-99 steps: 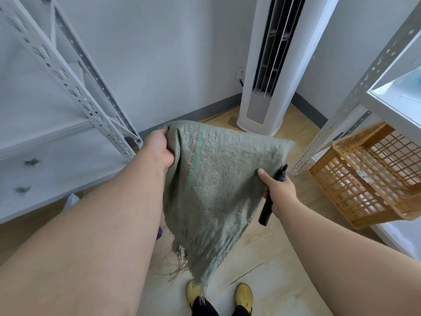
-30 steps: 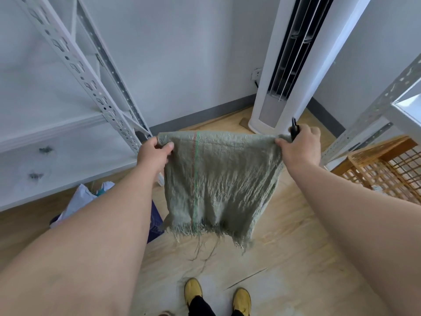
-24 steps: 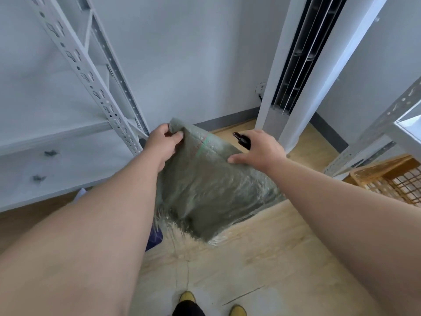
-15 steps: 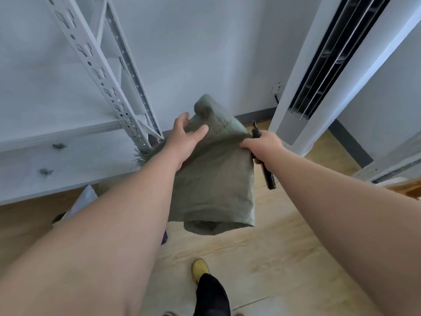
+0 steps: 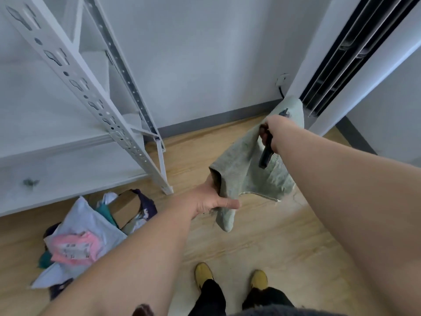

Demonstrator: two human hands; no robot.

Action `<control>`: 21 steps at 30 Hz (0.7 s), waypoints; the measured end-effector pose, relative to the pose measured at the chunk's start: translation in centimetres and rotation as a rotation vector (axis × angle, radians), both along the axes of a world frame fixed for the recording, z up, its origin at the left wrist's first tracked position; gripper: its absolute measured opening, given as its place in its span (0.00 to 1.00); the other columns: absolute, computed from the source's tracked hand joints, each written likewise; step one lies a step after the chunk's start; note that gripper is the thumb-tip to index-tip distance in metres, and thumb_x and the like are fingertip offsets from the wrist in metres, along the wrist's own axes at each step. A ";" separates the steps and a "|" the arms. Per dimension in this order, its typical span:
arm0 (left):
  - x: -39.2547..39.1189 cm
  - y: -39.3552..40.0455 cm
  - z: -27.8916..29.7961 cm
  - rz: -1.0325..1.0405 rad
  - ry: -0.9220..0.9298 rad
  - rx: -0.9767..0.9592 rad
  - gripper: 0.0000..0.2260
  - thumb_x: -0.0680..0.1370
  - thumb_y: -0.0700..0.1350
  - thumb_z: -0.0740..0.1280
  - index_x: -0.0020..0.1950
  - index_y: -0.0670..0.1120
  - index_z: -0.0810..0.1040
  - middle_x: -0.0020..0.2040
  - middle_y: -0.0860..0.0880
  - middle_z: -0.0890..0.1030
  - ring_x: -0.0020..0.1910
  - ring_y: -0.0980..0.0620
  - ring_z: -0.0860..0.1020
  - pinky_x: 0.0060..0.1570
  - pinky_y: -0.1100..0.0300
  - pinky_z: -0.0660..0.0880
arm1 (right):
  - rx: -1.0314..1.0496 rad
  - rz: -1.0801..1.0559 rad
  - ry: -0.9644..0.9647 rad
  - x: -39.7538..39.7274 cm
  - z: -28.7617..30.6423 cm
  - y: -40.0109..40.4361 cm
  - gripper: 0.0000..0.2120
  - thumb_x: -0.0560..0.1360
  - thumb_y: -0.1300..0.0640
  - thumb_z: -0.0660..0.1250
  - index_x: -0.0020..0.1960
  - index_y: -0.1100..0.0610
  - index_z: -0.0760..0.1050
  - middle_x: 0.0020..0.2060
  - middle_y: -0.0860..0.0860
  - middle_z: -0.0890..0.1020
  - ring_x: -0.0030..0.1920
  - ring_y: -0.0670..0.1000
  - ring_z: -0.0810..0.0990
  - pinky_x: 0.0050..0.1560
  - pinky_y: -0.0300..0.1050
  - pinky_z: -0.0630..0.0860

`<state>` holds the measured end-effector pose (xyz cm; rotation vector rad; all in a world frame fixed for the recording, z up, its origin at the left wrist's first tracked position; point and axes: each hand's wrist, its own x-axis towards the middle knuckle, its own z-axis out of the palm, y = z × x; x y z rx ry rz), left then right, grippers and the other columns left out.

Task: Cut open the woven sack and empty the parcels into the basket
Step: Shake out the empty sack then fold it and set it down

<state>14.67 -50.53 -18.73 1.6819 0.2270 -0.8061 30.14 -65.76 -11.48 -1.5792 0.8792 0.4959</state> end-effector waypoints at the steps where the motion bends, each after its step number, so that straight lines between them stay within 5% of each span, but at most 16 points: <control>1: 0.4 -0.4 -0.6 0.041 -0.037 0.103 0.48 0.63 0.52 0.81 0.75 0.55 0.55 0.51 0.67 0.66 0.59 0.59 0.71 0.37 0.78 0.67 | 0.015 -0.005 0.005 0.7 0.1 0.1 0.05 0.74 0.62 0.55 0.39 0.56 0.66 0.23 0.50 0.71 0.10 0.47 0.64 0.20 0.28 0.62; 3: 1.1 -0.9 -1.8 0.200 -0.086 0.166 0.41 0.62 0.53 0.81 0.70 0.58 0.63 0.51 0.65 0.70 0.49 0.61 0.73 0.31 0.76 0.67 | 0.042 -0.005 0.031 2.3 0.6 0.1 0.08 0.74 0.62 0.54 0.37 0.57 0.66 0.20 0.50 0.70 0.11 0.47 0.64 0.19 0.28 0.62; 8: 5.0 -0.5 -3.4 0.524 -0.102 0.111 0.15 0.74 0.53 0.72 0.58 0.52 0.79 0.49 0.56 0.82 0.49 0.54 0.81 0.43 0.62 0.74 | 0.057 0.175 0.076 6.3 1.0 -0.5 0.15 0.75 0.63 0.54 0.29 0.58 0.65 0.14 0.51 0.69 0.16 0.46 0.65 0.20 0.33 0.60; 12: 7.7 -0.5 -3.2 0.677 -0.094 0.114 0.14 0.76 0.54 0.69 0.59 0.50 0.78 0.51 0.55 0.82 0.53 0.52 0.79 0.55 0.55 0.73 | 0.158 0.211 0.052 8.7 -0.4 -0.5 0.13 0.76 0.59 0.60 0.33 0.58 0.69 0.25 0.51 0.73 0.23 0.45 0.66 0.24 0.33 0.61; 17: 12.2 -0.9 -2.6 0.814 -0.081 0.158 0.06 0.79 0.53 0.65 0.52 0.53 0.77 0.44 0.59 0.80 0.42 0.60 0.77 0.39 0.66 0.70 | 0.169 0.229 -0.064 11.5 -2.4 -1.1 0.16 0.73 0.46 0.70 0.41 0.59 0.73 0.36 0.55 0.81 0.23 0.46 0.68 0.27 0.38 0.68; 21: 15.6 -0.2 -2.5 0.821 -0.005 0.202 0.11 0.79 0.55 0.64 0.56 0.49 0.74 0.48 0.53 0.79 0.44 0.54 0.76 0.49 0.58 0.72 | 0.078 0.329 -0.063 12.9 -5.1 -2.9 0.19 0.70 0.43 0.72 0.39 0.58 0.72 0.34 0.56 0.80 0.23 0.48 0.68 0.26 0.39 0.68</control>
